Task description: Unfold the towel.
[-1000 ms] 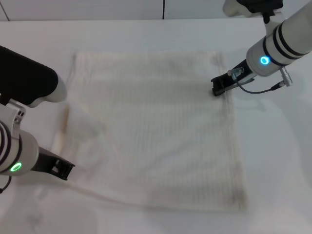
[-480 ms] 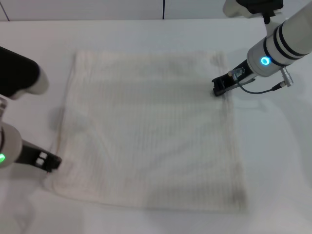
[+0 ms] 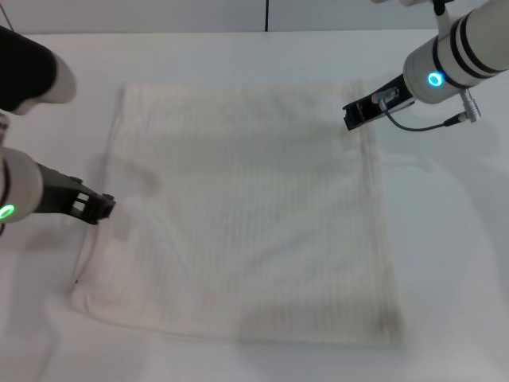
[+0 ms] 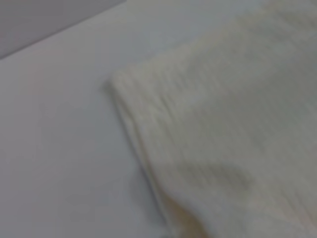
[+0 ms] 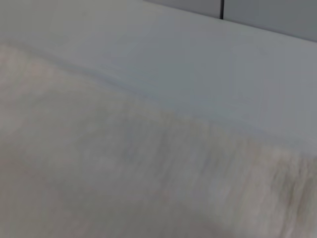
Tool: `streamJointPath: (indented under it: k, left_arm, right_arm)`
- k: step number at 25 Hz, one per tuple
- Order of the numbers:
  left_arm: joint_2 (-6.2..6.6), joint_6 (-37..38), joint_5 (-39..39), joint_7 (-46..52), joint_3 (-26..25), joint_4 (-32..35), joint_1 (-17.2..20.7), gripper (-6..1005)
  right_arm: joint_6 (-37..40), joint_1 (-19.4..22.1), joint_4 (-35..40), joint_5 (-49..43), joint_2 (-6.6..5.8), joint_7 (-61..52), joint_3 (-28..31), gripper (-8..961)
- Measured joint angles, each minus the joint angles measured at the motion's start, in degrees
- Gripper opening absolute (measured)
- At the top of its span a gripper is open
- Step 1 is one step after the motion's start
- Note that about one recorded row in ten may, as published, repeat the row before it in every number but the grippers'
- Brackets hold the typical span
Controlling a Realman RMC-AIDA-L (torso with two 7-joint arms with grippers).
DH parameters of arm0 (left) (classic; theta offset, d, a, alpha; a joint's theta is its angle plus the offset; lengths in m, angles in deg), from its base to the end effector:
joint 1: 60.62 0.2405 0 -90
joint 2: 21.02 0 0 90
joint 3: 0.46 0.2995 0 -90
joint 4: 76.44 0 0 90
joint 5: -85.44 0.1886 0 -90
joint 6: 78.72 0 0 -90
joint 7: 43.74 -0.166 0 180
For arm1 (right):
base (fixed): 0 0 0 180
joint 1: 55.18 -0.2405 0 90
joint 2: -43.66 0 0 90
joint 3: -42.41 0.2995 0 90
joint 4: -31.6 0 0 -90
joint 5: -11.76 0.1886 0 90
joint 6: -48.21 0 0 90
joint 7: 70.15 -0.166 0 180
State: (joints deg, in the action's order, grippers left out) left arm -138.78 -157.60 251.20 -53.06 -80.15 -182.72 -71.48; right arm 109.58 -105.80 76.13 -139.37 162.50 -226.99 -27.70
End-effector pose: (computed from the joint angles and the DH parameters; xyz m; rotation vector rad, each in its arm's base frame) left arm -0.2531 0.2977 -0.0162 -2.1740 -0.9089 0.4037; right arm 0.2232 0.4536 -0.0684 -2.2811 1.2042 -0.2289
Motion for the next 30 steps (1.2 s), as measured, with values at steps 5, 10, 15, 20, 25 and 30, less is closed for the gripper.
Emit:
streamJointPath:
  k: [5, 10, 15, 20, 25, 30]
  left_arm:
    - [-0.24, 2.27, 0.01, -0.38, 2.4, 3.36, -1.89, 448]
    - [-0.2, 21.22, 0.03, -8.36, 3.36, 4.55, 1.13, 449]
    - [-0.64, 60.82, -0.12, -18.51, 4.32, 13.06, 8.15, 449]
    - [-0.88, 78.7, -0.49, -15.69, 3.5, 24.67, 8.01, 450]
    - [-0.91, 106.05, -0.92, -4.34, 3.39, 42.71, 7.54, 452]
    - [-0.84, 136.75, -2.68, 7.98, 2.54, 66.92, 3.72, 492]
  right_arm:
    - [-0.17, 0.28, 0.1, 0.02, 0.0, -0.02, -0.16, 70]
    - [-5.29, 5.36, 8.01, 0.12, 0.33, 0.35, -6.2, 81]
    - [-22.89, 19.82, 23.58, 0.5, 0.55, 0.18, -20.09, 93]
    - [-56.03, 36.23, 28.39, 0.75, 0.56, 0.06, -34.33, 105]
    - [-95.12, 43.21, 13.94, 1.6, 0.72, -4.09, -46.68, 117]
    - [-129.24, 41.57, -8.7, 11.91, 0.75, -10.92, -58.92, 128]
